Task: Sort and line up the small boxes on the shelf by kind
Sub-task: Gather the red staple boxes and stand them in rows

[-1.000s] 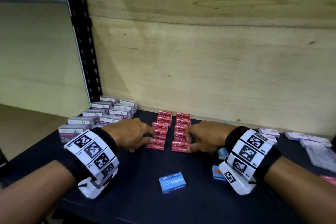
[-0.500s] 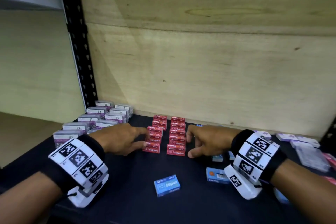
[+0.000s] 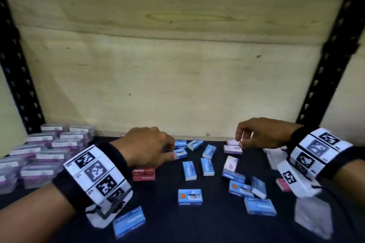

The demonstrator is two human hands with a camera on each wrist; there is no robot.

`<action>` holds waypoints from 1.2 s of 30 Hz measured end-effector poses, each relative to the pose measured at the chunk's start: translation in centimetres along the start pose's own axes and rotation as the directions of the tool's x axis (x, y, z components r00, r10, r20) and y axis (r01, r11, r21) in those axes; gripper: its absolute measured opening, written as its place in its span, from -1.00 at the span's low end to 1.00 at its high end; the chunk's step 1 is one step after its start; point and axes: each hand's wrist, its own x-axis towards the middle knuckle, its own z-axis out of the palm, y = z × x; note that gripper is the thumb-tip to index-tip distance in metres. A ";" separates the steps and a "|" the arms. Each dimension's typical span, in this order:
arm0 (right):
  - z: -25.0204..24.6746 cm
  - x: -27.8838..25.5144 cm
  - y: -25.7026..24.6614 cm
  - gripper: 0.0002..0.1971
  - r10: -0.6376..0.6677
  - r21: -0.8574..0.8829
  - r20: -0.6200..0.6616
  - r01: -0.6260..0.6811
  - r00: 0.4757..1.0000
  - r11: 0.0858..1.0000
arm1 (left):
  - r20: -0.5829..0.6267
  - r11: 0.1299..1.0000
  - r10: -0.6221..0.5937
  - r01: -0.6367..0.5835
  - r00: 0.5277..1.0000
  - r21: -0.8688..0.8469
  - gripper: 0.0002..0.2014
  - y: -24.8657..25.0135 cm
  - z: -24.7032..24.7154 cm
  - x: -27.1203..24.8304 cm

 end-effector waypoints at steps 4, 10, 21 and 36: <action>-0.6 -1.5 5.4 -0.86 0.225 -0.062 -0.006 -0.225 0.974 0.972 | 0.039 0.994 0.106 -0.105 0.994 -0.035 -0.69 3.7 0.0 5.2; 0.5 -2.3 11.1 -0.80 0.441 -0.134 0.078 -0.429 0.894 0.893 | 0.063 0.970 0.240 -0.237 0.969 -0.047 -0.72 9.8 0.2 11.4; 2.0 -1.5 13.4 -0.67 0.478 -0.167 0.211 -0.450 0.853 0.877 | 0.125 0.892 0.440 -0.416 0.889 -0.178 -0.55 17.9 1.6 15.0; 2.4 -1.3 13.5 -0.75 0.496 -0.159 0.248 -0.470 0.832 0.868 | 0.160 0.870 0.478 -0.441 0.864 -0.221 -0.58 21.2 1.7 15.7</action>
